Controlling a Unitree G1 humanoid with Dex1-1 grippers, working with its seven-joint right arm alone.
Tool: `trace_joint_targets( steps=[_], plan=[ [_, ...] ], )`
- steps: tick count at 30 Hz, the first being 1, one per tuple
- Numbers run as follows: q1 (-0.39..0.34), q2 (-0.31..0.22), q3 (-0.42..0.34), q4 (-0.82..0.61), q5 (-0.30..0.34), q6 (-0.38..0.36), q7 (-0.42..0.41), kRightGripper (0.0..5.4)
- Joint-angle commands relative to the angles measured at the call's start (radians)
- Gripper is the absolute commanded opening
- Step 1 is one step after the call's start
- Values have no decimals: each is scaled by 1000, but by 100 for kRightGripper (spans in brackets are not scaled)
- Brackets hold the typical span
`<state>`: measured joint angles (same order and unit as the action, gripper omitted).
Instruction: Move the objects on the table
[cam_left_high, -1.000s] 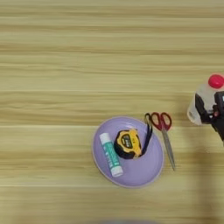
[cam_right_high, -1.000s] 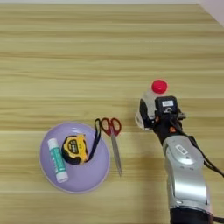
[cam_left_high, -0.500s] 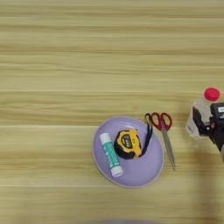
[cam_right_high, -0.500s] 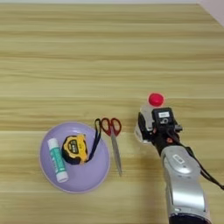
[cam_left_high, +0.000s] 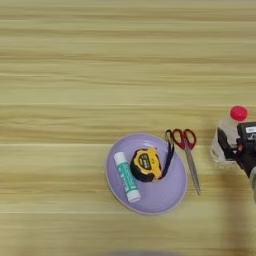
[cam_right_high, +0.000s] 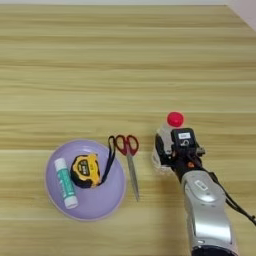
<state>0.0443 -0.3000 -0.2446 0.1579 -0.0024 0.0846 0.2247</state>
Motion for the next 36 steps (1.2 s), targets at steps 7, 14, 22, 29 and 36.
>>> trace_joint_targets(
  steps=[7, 14, 22, 29, 36],
  plan=[
    [-54, -28, -12, 20, 11, -42, -17, 307],
    [-62, -32, -13, 59, 12, -57, -19, 305],
    [-66, -34, -11, 76, 13, -65, -21, 305],
    [-66, -32, -13, 74, 19, -62, -21, 305],
    [-67, -35, -11, 74, 22, -62, -23, 305]
  ],
)
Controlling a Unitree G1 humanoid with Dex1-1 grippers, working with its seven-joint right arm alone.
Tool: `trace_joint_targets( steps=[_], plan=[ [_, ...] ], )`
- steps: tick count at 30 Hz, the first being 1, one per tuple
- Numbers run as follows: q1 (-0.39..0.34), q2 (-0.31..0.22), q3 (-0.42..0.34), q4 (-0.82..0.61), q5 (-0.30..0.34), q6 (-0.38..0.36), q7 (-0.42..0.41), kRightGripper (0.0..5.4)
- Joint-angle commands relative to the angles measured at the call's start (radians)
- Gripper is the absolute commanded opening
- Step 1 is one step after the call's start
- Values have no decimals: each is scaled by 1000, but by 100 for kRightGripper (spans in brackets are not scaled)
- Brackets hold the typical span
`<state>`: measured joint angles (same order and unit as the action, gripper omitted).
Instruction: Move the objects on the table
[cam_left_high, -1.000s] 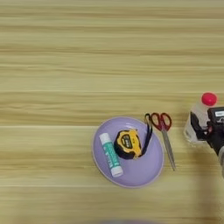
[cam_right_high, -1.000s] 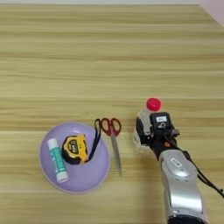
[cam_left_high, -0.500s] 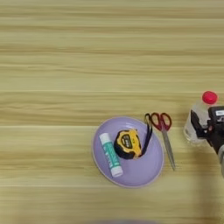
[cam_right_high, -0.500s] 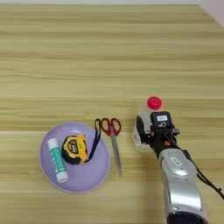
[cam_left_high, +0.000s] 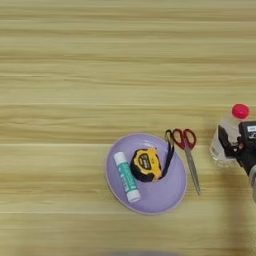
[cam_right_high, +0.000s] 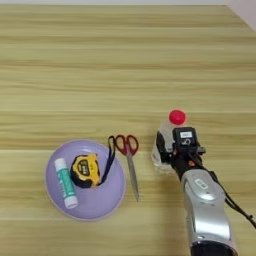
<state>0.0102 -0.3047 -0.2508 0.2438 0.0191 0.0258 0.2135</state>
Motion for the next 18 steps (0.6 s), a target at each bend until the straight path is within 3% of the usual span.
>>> trace_joint_targets(
  steps=[1, 2, 18],
  plan=[
    [-33, -30, -5, -11, 1, -4, -13, 305],
    [-33, -30, -5, -11, 1, -3, -13, 334],
    [-26, -32, 1, -24, 3, -2, -15, 489]
  ],
)
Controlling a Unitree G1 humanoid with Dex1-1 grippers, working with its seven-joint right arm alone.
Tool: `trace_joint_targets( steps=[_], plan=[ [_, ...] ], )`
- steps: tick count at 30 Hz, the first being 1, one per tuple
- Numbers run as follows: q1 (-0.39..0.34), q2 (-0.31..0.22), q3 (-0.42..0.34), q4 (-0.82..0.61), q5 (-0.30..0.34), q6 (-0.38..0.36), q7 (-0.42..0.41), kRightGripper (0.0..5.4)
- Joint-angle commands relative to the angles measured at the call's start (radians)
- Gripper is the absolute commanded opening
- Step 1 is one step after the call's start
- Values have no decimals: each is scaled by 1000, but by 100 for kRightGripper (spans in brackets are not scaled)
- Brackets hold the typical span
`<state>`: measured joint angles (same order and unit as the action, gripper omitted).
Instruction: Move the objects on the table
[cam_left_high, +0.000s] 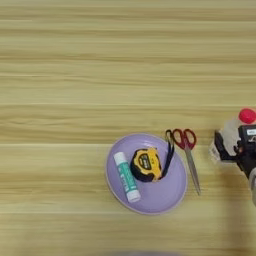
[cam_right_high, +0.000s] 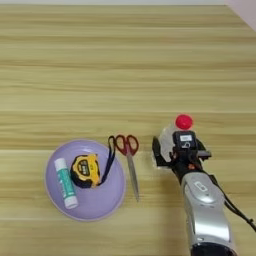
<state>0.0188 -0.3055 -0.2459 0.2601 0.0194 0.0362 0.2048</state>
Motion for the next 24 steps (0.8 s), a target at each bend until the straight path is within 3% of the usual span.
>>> trace_joint_targets(
  steps=[1, 5, 24],
  plan=[
    [-34, -31, -4, -42, 2, -12, -7, 501],
    [-35, -32, -4, -42, 3, -12, -8, 538],
    [48, -41, -4, -130, 1, 23, 12, 538]
  ],
)
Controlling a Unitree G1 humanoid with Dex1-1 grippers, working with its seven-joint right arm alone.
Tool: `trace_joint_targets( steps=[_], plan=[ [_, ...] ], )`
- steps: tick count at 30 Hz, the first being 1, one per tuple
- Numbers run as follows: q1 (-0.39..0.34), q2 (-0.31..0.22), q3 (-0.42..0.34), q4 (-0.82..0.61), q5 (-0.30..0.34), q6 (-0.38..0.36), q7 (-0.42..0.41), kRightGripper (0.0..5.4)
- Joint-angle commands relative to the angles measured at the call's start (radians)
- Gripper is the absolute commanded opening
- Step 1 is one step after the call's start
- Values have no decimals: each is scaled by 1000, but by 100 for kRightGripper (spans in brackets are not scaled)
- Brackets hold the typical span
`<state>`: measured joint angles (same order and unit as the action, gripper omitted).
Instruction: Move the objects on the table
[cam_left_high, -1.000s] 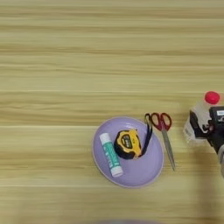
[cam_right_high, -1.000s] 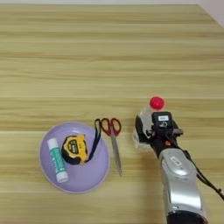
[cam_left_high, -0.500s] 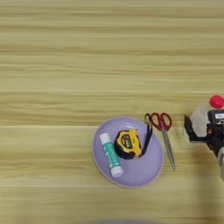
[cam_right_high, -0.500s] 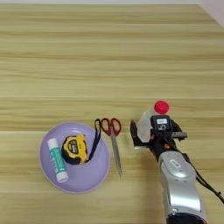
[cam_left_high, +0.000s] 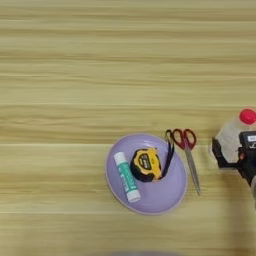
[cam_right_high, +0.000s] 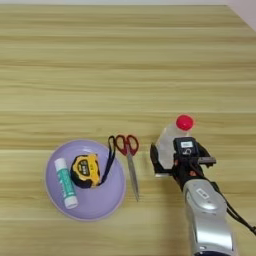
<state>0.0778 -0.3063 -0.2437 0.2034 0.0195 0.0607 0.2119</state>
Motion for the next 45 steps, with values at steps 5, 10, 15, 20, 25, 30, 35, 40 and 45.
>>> trace_joint_targets(
  steps=[5, 10, 15, 20, 25, 30, 35, 40, 45],
  plan=[
    [40, -43, -4, -126, -3, 22, 21, 538],
    [98, -36, 3, -200, -1, 54, 37, 538],
    [158, -16, 11, -287, 14, 94, 45, 538],
    [198, 1, 26, -348, 21, 123, 61, 538],
    [231, 11, 39, -396, 27, 153, 68, 538],
    [273, 20, 65, -436, 14, 187, 75, 538],
    [298, 31, 81, -489, 29, 221, 85, 538],
    [321, 49, 119, -513, 35, 230, 98, 538],
    [317, 58, 166, -532, 28, 211, 119, 538]
  ],
)
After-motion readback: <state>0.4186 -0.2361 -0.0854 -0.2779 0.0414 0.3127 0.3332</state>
